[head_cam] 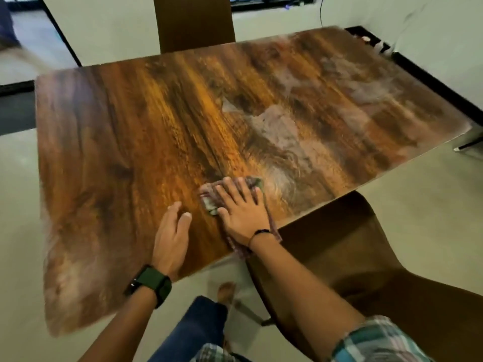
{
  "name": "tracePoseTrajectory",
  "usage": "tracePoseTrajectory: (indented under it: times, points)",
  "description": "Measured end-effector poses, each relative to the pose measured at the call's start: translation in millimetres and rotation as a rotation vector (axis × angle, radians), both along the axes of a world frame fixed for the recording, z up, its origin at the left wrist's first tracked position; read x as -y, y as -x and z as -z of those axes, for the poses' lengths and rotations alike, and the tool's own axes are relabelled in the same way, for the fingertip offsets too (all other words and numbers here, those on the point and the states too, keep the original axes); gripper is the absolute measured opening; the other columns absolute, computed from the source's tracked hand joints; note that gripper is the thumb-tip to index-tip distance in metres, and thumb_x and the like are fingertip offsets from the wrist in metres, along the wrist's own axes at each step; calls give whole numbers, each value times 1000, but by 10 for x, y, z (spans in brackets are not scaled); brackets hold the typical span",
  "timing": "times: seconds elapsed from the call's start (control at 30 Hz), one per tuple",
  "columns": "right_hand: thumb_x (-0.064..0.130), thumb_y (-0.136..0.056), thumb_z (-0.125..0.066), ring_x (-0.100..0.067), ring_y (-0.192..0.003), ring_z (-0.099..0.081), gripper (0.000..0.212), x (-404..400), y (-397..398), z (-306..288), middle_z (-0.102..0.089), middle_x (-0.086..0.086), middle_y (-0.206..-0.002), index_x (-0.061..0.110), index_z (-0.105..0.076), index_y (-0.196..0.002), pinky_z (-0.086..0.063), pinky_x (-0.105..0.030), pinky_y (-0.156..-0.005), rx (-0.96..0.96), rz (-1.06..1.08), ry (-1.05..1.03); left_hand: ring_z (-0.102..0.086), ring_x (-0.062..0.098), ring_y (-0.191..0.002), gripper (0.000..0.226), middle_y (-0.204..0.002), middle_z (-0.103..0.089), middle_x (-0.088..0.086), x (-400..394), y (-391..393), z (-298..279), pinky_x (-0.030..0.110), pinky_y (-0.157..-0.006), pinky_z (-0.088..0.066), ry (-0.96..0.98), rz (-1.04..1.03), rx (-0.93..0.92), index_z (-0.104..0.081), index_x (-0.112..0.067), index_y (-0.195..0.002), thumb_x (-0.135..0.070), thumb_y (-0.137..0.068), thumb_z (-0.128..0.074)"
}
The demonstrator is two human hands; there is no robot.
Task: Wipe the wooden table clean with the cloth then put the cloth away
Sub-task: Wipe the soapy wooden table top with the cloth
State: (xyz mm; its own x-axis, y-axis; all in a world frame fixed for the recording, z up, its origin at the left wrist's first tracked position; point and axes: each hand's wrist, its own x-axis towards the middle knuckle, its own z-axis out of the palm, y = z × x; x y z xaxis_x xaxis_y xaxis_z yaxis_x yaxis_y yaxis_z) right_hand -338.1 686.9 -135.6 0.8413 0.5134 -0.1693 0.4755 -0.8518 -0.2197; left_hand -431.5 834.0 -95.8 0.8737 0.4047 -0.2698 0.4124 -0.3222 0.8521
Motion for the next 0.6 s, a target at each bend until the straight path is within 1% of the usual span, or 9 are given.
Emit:
tracePoseTrajectory:
  times: [0.1, 0.17, 0.23, 0.33, 0.4, 0.47, 0.5, 0.57, 0.6]
  points:
    - [51, -93, -11, -17, -145, 12, 60, 641, -515, -13, 8, 11, -158, 36, -5, -150, 7, -49, -115, 5, 216, 54, -19, 19, -140, 53, -152, -23, 5, 167, -309, 68, 37, -116, -13, -63, 128, 22, -25, -14, -143, -38, -97, -35]
    - [50, -93, -11, -17, -145, 12, 59, 1097, -838, -24, 8, 10, -158, 36, -4, -150, 6, -49, -116, 12, 361, 86, -11, 15, -142, 66, -154, -18, 5, 272, -520, 137, 31, -116, -5, -124, 249, 25, -22, -13, -144, -45, -87, -27]
    - [48, -97, -15, -18, -145, 12, 56, 1436, -1134, -59, 8, 7, -159, 34, -4, -150, 4, -50, -116, -22, 521, 110, -6, 13, -142, 70, -155, -15, 5, 375, -720, 217, 25, -113, 2, -210, 345, 24, -20, -12, -144, -45, -83, -22]
    - [46, -99, -20, -22, -145, 12, 57, 1334, -1328, -64, 10, 4, -159, 29, -5, -152, 5, -53, -115, -36, 714, 124, -4, 15, -143, 68, -155, -14, 6, 509, -1026, 287, 25, -112, 4, -292, 402, 75, -21, -10, -144, -43, -84, -23]
    - [49, -98, -15, -26, -145, 14, 58, 914, -1274, -8, 12, 2, -158, 28, -2, -151, 10, -54, -113, -10, 612, 121, -3, 15, -143, 67, -155, -13, 6, 584, -1254, 297, 25, -111, 5, -305, 388, 98, -21, -9, -144, -42, -85, -23]
    - [51, -94, -7, -28, -145, 13, 61, 456, -1112, 43, 11, 1, -158, 28, 0, -150, 11, -54, -111, 63, 358, 111, -4, 16, -143, 66, -155, -14, 7, 617, -1469, 314, 25, -112, 5, -325, 364, 119, -21, -9, -144, -41, -86, -23]
    - [49, -94, -7, -28, -145, 13, 61, 299, -1045, 48, 12, 1, -158, 28, 0, -150, 9, -55, -112, 72, 231, 129, -4, 16, -143, 66, -155, -15, 7, 614, -1560, 327, 27, -112, 4, -345, 352, 130, -22, -9, -144, -41, -86, -23]
    - [48, -96, -13, -26, -145, 12, 59, 231, -1088, 52, 9, 3, -159, 29, -2, -151, 5, -55, -113, 50, 62, 125, -5, 18, -143, 65, -154, -17, 8, 590, -1744, 352, 30, -114, 2, -403, 339, 138, -23, -8, -144, -40, -87, -22]
    - [49, -94, -11, -24, -146, 9, 59, 293, -1170, 38, 4, 5, -159, 31, -6, -151, 4, -54, -113, 46, 17, 93, -5, 18, -143, 66, -154, -16, 9, 570, -1826, 359, 31, -114, 3, -437, 346, 131, -23, -8, -144, -40, -87, -22]
